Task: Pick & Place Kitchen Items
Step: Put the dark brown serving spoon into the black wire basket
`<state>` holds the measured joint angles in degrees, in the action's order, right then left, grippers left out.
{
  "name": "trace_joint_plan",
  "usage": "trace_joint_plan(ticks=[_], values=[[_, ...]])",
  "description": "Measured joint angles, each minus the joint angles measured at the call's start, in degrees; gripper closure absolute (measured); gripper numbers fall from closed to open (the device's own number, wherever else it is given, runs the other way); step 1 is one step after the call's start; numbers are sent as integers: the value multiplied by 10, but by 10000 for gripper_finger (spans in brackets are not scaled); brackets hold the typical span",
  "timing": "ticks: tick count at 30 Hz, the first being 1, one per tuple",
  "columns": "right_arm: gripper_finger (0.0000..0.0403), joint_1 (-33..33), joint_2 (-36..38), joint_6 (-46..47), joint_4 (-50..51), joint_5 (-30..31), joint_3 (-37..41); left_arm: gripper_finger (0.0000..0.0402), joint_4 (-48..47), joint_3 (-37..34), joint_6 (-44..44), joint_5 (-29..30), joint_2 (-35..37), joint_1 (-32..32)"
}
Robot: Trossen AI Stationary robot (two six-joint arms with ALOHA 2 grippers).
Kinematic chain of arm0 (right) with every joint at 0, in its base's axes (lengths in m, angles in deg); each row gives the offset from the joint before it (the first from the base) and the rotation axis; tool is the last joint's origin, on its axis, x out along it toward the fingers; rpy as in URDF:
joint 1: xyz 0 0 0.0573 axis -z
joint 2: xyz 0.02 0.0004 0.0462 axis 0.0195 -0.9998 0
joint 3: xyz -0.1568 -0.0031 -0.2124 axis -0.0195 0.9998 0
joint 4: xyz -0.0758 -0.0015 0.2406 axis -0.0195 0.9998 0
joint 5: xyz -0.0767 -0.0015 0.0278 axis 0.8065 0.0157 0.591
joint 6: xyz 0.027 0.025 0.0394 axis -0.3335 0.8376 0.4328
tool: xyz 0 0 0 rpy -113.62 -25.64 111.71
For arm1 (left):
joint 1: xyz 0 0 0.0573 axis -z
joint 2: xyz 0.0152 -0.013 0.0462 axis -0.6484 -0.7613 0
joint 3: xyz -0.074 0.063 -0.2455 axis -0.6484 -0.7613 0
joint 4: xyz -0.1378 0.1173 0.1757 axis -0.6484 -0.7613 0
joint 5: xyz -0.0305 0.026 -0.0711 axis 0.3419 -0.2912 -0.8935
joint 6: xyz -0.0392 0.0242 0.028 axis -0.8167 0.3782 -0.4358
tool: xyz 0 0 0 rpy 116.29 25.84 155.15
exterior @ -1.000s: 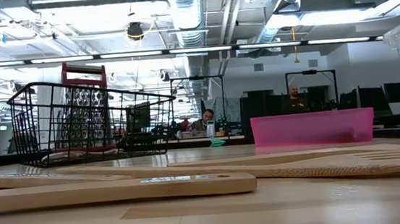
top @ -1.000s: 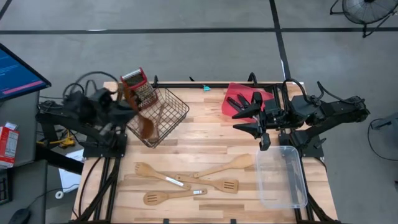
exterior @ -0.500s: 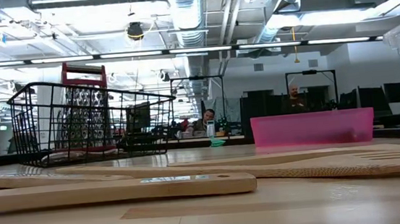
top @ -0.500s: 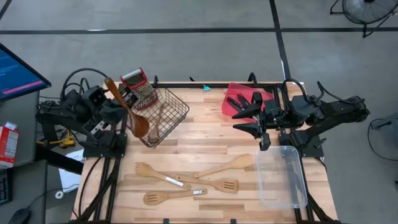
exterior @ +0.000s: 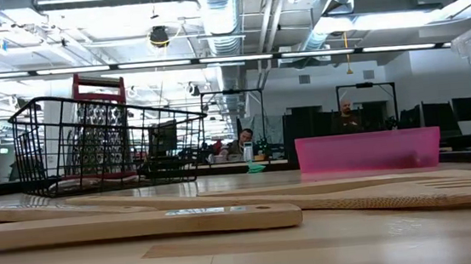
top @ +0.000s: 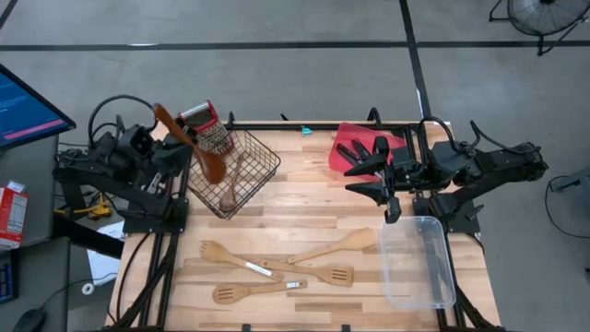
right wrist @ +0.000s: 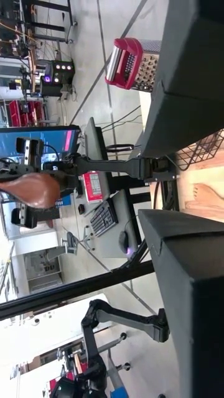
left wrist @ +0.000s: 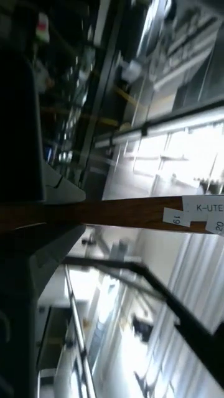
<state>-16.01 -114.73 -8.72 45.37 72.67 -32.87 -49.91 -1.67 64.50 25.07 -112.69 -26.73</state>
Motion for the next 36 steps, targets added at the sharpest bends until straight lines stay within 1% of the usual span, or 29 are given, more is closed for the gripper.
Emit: trace_joint_plan(ticks=[3,8,14,18,24,31,36], values=[[241,0,0,0,0,0,0,394,0,0,3,38,0,0],[242,0,0,0,0,0,0,394,-2,0,4,82,-4,0],[242,0,0,0,0,0,0,394,0,0,0,113,-7,0],[242,0,0,0,0,0,0,394,-2,0,0,117,-11,0],[242,0,0,0,0,0,0,394,-3,0,-1,143,-11,0],[242,0,0,0,0,0,0,394,-14,0,2,202,-11,0],[242,0,0,0,0,0,0,394,-42,0,4,268,-11,0]])
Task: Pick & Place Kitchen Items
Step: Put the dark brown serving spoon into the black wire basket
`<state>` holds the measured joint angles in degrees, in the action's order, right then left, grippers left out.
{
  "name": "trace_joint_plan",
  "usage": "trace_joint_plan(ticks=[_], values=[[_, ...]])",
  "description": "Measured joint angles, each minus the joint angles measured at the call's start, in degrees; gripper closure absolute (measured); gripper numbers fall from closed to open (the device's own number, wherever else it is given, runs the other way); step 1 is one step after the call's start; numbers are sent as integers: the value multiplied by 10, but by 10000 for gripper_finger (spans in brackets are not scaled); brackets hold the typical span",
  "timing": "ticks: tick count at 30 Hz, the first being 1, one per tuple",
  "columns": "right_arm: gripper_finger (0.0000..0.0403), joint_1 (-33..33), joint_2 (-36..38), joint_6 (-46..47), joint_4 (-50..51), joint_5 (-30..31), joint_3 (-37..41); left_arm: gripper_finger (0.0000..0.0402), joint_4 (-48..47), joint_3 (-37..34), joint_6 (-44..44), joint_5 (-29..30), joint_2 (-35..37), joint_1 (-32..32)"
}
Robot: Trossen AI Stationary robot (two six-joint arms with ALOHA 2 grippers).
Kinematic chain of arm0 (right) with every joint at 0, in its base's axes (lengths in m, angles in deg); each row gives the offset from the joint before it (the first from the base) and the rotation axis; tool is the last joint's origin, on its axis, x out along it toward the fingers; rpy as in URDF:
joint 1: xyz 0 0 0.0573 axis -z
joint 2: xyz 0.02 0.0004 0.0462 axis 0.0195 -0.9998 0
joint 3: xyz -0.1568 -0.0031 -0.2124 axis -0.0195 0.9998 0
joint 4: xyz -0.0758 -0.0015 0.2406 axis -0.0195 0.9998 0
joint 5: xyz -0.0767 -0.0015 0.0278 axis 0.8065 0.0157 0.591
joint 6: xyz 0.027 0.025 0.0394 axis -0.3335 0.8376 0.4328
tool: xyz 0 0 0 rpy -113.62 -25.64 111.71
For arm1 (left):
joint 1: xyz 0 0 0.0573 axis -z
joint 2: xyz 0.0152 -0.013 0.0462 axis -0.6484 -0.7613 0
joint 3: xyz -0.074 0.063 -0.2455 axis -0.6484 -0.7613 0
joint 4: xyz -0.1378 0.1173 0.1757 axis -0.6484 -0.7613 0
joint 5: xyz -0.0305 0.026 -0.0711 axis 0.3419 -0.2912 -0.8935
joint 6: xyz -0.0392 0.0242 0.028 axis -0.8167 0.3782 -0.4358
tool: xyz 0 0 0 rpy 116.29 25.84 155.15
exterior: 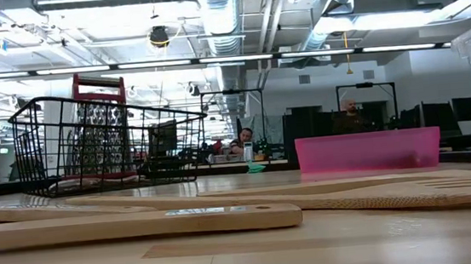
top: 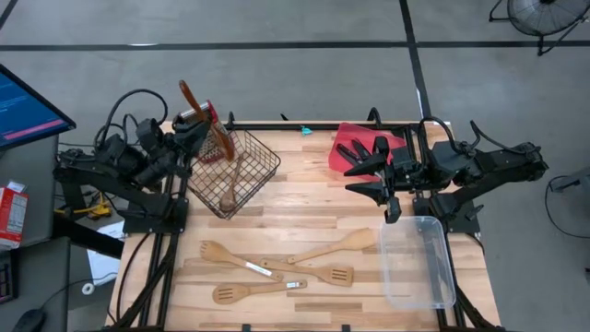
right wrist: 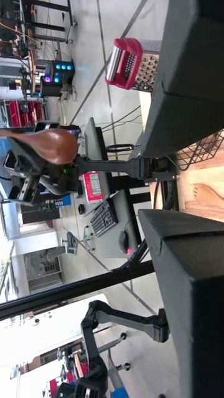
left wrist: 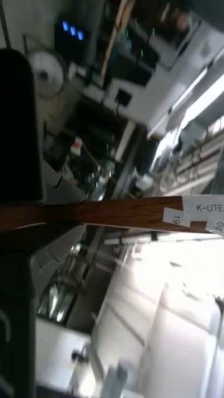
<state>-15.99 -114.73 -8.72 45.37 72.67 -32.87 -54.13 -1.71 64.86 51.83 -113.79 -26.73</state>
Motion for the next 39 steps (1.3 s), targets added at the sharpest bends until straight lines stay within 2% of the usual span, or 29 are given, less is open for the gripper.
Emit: trace_joint_plan(ticks=[8,18,30,39], values=[[242,0,0,-2,0,0,0,394,-25,0,48,104,0,0],[242,0,0,-10,0,0,0,394,-62,0,100,198,-15,0],[242,0,0,-17,0,0,0,394,-129,0,103,276,-23,0],[242,0,-1,-17,2,0,0,394,-161,0,128,294,-53,0]])
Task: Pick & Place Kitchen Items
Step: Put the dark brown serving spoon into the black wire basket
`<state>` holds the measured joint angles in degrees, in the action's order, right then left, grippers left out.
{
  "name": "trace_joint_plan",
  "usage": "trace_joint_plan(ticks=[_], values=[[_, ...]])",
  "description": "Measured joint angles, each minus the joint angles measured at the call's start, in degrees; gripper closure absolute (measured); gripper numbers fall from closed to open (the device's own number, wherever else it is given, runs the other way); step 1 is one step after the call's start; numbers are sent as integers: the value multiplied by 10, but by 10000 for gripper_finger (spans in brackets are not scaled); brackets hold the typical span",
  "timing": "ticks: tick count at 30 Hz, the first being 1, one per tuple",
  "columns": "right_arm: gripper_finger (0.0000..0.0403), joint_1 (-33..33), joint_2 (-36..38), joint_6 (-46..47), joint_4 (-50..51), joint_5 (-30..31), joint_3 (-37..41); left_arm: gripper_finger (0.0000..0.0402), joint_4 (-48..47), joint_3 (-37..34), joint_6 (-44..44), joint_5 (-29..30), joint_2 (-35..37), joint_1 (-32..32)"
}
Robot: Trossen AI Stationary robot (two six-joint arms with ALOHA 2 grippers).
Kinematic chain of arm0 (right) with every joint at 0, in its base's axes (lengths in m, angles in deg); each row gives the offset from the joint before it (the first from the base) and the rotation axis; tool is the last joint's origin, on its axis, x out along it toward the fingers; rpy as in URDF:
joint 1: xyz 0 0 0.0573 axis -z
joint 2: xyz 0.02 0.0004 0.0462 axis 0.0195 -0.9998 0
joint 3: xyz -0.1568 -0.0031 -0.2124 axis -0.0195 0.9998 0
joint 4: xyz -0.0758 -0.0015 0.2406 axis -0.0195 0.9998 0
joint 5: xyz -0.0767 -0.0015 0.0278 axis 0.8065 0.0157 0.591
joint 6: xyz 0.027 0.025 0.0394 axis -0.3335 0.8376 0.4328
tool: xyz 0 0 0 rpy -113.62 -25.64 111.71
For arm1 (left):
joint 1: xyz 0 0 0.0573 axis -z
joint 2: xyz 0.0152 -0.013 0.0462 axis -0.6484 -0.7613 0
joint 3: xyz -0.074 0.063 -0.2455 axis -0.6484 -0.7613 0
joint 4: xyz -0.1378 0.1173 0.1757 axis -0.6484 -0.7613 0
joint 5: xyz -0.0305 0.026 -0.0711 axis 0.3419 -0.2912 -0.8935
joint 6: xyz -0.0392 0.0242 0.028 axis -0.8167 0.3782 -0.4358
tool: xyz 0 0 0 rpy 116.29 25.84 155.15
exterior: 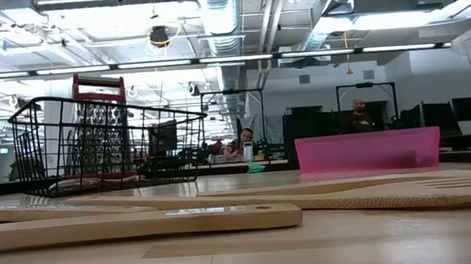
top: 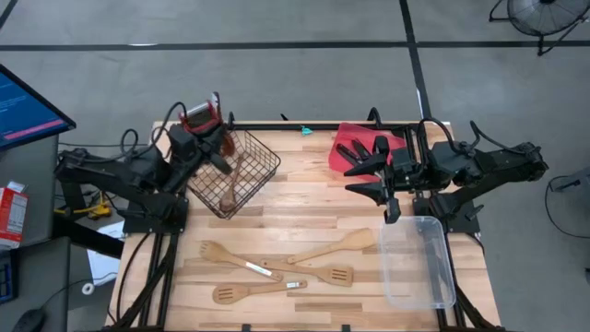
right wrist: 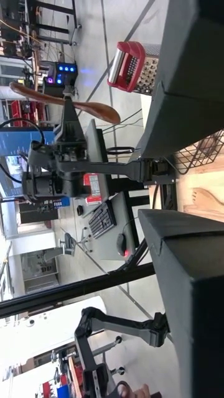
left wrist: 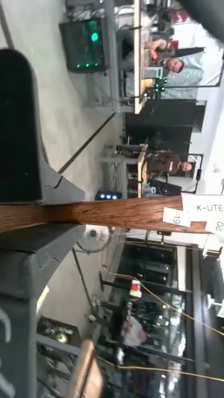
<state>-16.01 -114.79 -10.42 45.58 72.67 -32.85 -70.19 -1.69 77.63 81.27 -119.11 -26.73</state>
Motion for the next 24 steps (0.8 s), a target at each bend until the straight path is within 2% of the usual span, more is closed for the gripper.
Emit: trace_joint_plan(ticks=[4,9,12,15,20,24], values=[[242,0,0,0,3,0,0,394,-6,0,3,-6,-8,0],[242,0,0,0,17,0,0,394,-25,0,-2,-56,-8,-6],[242,0,0,0,17,0,0,394,-48,0,-4,-61,-8,-14],[242,0,0,0,18,0,0,394,-107,0,-42,-69,-8,-33],[242,0,0,1,18,0,0,394,-261,0,-174,-162,-8,-89],[242,0,0,1,18,0,0,394,-374,-1,-253,-207,-24,-144]])
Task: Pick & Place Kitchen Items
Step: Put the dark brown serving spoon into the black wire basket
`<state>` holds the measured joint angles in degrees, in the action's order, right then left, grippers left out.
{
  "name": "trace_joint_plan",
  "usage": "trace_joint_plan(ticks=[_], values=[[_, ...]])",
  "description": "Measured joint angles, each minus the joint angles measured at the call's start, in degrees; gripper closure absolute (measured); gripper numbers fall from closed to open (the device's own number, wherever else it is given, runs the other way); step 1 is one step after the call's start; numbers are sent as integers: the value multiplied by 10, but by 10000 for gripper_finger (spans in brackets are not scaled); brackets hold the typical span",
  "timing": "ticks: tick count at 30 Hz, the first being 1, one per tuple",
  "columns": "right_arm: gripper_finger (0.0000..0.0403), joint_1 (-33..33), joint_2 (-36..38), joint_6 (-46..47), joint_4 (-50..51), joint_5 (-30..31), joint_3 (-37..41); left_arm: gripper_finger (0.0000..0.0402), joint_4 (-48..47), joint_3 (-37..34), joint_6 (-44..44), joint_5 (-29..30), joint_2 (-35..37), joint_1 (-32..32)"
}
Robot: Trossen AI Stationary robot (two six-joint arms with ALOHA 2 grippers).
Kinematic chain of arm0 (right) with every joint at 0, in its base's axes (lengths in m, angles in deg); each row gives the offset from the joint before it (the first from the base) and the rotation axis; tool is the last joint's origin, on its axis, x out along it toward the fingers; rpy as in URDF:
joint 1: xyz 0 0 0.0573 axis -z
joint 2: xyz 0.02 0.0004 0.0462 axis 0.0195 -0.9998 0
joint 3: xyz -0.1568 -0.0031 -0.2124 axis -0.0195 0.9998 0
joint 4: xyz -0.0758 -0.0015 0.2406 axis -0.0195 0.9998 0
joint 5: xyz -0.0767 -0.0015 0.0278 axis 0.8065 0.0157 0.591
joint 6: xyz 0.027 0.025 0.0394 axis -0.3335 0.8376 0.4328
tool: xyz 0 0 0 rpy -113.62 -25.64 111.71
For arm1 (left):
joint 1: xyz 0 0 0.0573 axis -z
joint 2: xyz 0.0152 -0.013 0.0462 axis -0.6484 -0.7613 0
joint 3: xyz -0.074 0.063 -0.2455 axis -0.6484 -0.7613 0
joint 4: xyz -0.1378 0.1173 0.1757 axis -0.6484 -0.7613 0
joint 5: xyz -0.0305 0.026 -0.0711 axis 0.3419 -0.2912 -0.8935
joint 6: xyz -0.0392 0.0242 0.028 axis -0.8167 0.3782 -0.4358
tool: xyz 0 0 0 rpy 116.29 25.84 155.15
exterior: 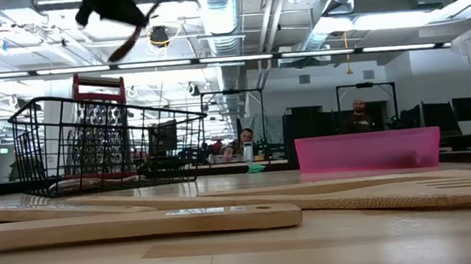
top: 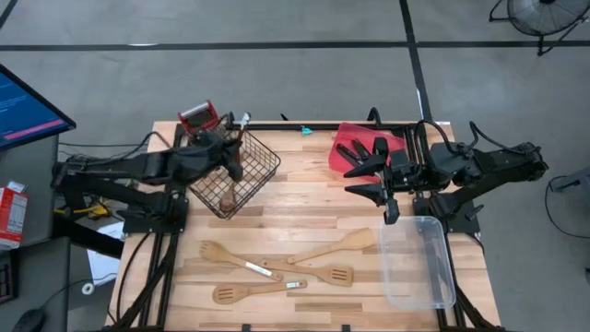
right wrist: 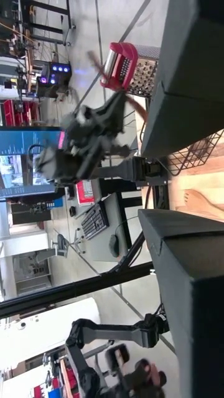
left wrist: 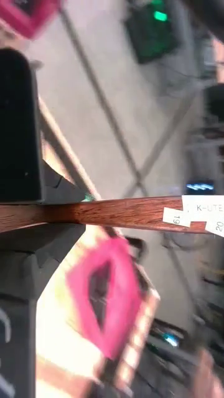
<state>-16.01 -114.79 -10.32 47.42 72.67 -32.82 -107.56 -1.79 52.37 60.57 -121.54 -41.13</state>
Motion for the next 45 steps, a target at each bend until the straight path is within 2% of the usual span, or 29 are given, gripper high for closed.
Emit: trace_joint_plan(ticks=[6,10,20,36,45], values=[[242,0,0,1,1,0,0,394,-12,-48,-61,-74,-39,-73],[242,0,0,1,5,0,0,394,-13,-87,-108,-145,-54,-112],[242,0,0,1,10,0,0,394,-12,-141,-112,-232,-59,-164],[242,0,0,1,10,0,0,394,-10,-211,-128,-277,-60,-175],[242,0,0,4,10,0,0,394,1,-218,-139,-288,-86,-175]])
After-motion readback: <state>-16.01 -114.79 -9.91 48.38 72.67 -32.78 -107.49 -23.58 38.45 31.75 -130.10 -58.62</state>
